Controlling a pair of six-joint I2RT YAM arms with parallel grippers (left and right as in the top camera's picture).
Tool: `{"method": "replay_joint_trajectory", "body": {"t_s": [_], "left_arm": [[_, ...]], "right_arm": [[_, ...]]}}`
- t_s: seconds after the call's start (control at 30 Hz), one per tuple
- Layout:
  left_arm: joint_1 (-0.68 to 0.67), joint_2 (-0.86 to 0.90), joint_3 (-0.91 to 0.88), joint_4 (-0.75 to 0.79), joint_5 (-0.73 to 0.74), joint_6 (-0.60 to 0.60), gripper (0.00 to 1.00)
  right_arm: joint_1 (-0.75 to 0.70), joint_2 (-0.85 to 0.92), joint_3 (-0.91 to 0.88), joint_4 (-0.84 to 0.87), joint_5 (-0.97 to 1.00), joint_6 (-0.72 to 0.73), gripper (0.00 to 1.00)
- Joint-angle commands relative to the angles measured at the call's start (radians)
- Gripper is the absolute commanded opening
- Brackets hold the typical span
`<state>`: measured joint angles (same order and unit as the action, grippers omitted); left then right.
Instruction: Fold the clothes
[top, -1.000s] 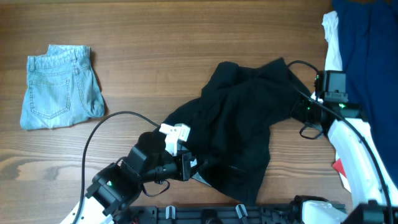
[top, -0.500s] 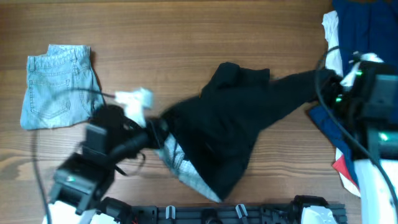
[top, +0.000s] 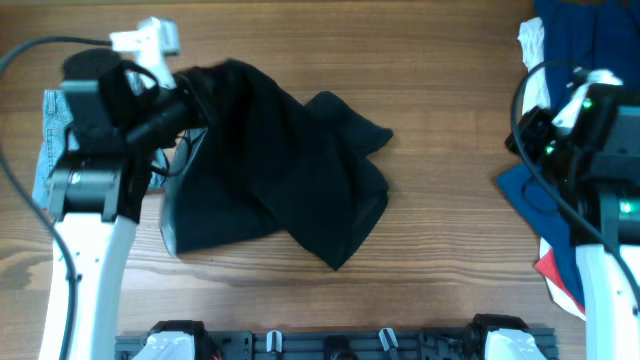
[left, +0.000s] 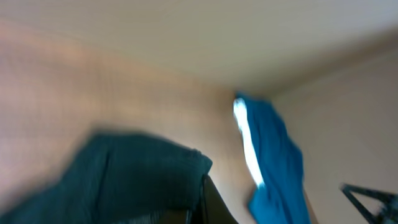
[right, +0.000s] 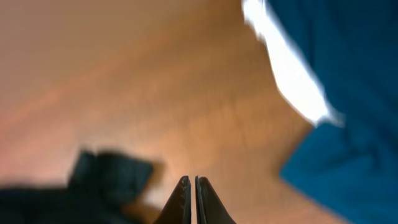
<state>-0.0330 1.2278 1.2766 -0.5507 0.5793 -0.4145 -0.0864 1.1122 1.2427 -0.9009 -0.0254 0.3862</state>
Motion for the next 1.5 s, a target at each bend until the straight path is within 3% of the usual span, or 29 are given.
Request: {"method": "replay_joint_trajectory", "body": {"t_s": [0.0,0.17,0.33,0.5,0.63,1.0,1.3,1.47], "left_arm": [[-0.019,0.045,0.016,-0.105,0.064,0.118,0.04],[-0.022,0.065,0.016,-0.218,-0.097,0.153,0.04],[-0.022,0.066,0.016,-0.269,-0.272,0.153,0.04],[-0.022,0.066,0.016,-0.291,-0.29,0.153,0.07],[-0.022,0.066,0.016,-0.302,-0.29,0.153,0.07],[-0.022,0.066,0.016,-0.334,-0.289,0.153,0.04],[-0.022,0.066,0.016,-0.343,-0.289,0.153,0.04],[-0.022,0.066,0.016,-0.345,-0.289,0.153,0.04]], "right_arm": [[0.005,0.091,0.0,-0.105,-0.171,-0.071,0.15],[0.071,0.219,-0.06,-0.151,-0.368,-0.206,0.24],[0.229,0.331,-0.15,-0.121,-0.421,-0.23,0.29],[0.39,0.381,-0.237,-0.044,-0.475,-0.215,0.45],[0.508,0.388,-0.302,0.079,-0.492,-0.124,0.59],[0.666,0.407,-0.469,0.387,-0.375,0.093,0.58],[0.666,0.533,-0.488,0.517,-0.354,0.093,0.57],[0.666,0.58,-0.488,0.584,-0.445,0.092,0.41]]}}
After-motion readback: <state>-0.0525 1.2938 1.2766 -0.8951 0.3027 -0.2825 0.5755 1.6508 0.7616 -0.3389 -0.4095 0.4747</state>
